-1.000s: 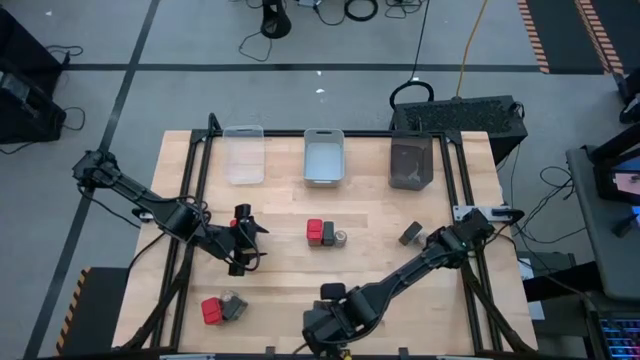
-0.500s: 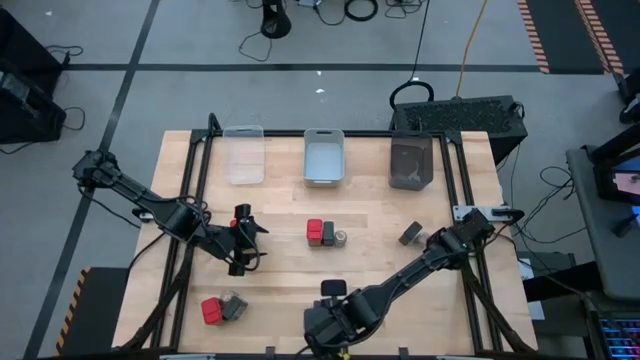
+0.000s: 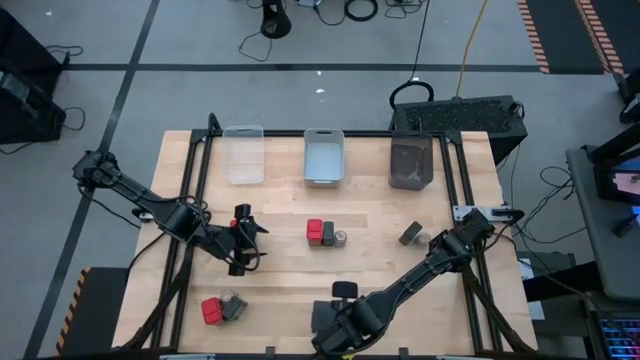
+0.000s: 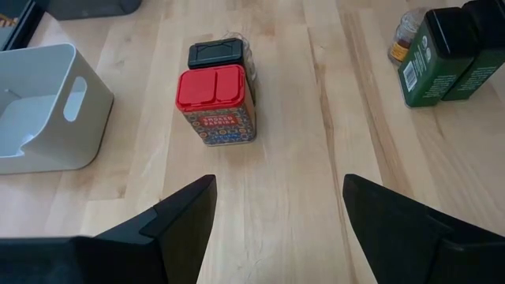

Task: Sort spices by type
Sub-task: Put the green seasoning can into the black bin

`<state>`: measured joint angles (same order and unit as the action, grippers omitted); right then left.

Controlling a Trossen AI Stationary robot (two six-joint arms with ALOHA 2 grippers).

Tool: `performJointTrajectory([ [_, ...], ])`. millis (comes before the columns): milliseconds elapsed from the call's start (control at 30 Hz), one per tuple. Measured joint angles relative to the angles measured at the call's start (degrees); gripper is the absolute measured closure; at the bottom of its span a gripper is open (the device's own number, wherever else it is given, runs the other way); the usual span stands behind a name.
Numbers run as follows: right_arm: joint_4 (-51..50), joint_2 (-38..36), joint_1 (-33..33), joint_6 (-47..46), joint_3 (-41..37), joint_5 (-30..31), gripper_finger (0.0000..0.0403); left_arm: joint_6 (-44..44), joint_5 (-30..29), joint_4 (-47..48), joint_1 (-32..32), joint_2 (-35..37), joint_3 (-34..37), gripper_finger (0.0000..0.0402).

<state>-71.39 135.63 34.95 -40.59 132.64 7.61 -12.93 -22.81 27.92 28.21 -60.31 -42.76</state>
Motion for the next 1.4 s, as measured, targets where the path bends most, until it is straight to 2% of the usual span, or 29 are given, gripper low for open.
performJointTrajectory([
  [567,3.9,0.4,-0.9,3.2,-1.3,-0.1,0.0270,0.3,-0.1,-0.2,0.0,0.0,0.0,0.0120],
  [700,4.6,0.6,-0.8,3.8,-1.3,-0.1,0.0258,0.5,-2.0,-3.2,1.1,-0.1,0.0,0.0120],
  [800,5.4,0.6,-0.8,3.8,-1.3,0.0,0.0240,2.1,-2.1,-8.9,3.9,-0.4,0.0,0.0120],
  [1000,5.5,1.1,-0.9,4.1,-1.3,0.0,0.0212,8.4,-2.1,-21.1,9.5,-4.2,0.0,0.0120],
  [1400,6.1,1.7,-1.2,5.3,-1.3,0.4,0.0209,7.4,-3.4,-21.5,9.6,-13.6,0.0,0.0120],
])
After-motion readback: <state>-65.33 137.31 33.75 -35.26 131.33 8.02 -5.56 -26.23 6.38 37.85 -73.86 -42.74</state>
